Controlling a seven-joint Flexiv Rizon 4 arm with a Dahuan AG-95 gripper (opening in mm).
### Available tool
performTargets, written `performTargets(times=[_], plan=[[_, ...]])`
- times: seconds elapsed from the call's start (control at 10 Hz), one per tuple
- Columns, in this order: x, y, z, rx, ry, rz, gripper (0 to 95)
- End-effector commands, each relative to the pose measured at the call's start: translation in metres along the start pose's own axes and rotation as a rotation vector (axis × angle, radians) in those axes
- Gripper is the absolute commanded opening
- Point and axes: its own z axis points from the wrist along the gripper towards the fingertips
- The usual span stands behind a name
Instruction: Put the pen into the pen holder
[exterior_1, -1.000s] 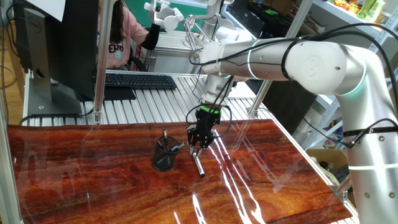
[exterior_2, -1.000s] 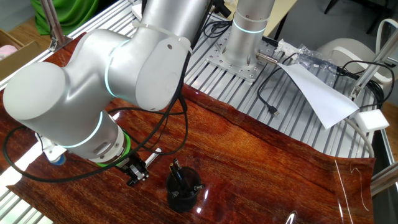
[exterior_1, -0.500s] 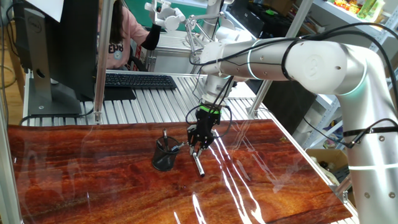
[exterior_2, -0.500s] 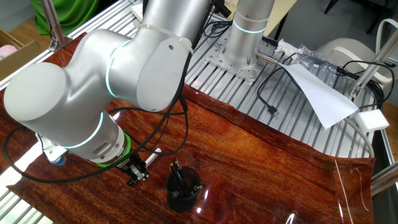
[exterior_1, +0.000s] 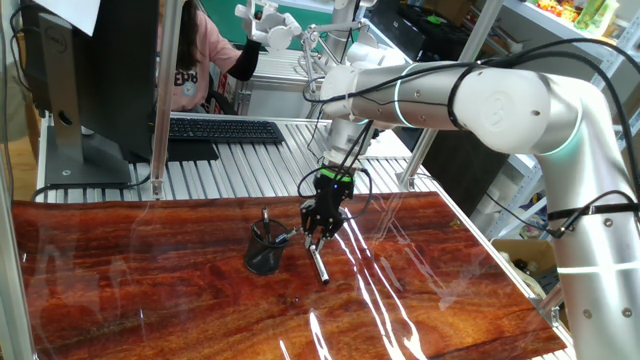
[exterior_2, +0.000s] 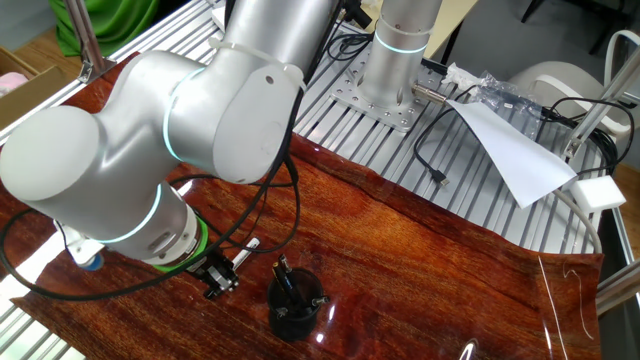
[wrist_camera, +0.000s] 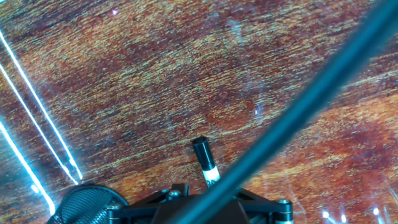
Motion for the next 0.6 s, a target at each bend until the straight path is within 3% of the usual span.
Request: performTargets(times=[0.1, 0.6], plan=[[0.0006, -0.0003, 0.0002, -0.001, -0.003, 0.0, 19.0], [-0.0065, -0.0015, -0.0067, 0.0, 0.006, -0.009, 19.0]])
